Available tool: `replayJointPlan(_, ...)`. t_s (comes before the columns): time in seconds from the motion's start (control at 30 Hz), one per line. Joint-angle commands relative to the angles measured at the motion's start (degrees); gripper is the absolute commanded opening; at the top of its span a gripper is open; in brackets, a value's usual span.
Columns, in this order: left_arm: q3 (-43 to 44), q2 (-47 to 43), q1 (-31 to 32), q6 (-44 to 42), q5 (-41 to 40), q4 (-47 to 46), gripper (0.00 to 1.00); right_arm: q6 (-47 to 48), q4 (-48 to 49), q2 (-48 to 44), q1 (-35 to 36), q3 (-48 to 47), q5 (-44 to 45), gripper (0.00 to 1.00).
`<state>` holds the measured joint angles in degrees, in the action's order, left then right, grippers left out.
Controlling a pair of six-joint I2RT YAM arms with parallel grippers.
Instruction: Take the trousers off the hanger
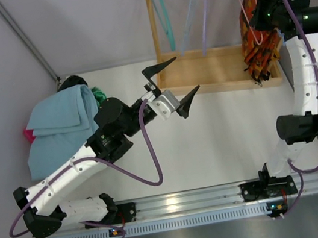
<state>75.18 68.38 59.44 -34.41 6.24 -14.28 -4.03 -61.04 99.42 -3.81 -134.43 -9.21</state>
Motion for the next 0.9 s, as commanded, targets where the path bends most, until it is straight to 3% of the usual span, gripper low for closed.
replayJointPlan(0.0, -0.47, -1.84, 0.15, 0.58, -1.93, 0.57, 0.98, 1.39, 4.87, 0.25, 3.1, -2.15, 1.04, 0.0)
replayJointPlan(0.33, 1.37, -1.94, -0.2, 4.88, -5.1, 1.54, 0.98, -0.45, 7.33, 1.3, 11.1, 3.39, 2.71, 0.0)
replayJointPlan(0.63, 2.17, -1.49, -0.2, 2.86, -4.57, 1.45, 0.98, -1.33, 8.21, 3.5, 14.98, 3.21, 3.94, 0.0)
replayJointPlan(0.7, 2.17, -1.23, -0.2, 2.86, -5.01, 1.8, 0.98, -1.33, 8.04, 3.07, 15.06, 3.21, 4.73, 0.11)
replayJointPlan(0.73, 2.25, -1.06, -0.29, 2.69, -5.36, 2.15, 0.98, -1.24, 7.95, 2.8, 14.98, 3.21, 4.99, 0.22)
replayJointPlan(0.8, 2.43, -0.53, -0.29, 2.51, -5.62, 3.2, 0.98, -1.24, 7.95, 1.4, 14.45, 3.56, 4.91, 0.35)
replayJointPlan(0.87, 2.08, -0.27, -0.29, 2.51, -7.65, 4.0, 0.98, -0.98, 8.13, -0.7, 13.75, 4.26, 3.34, 0.39)
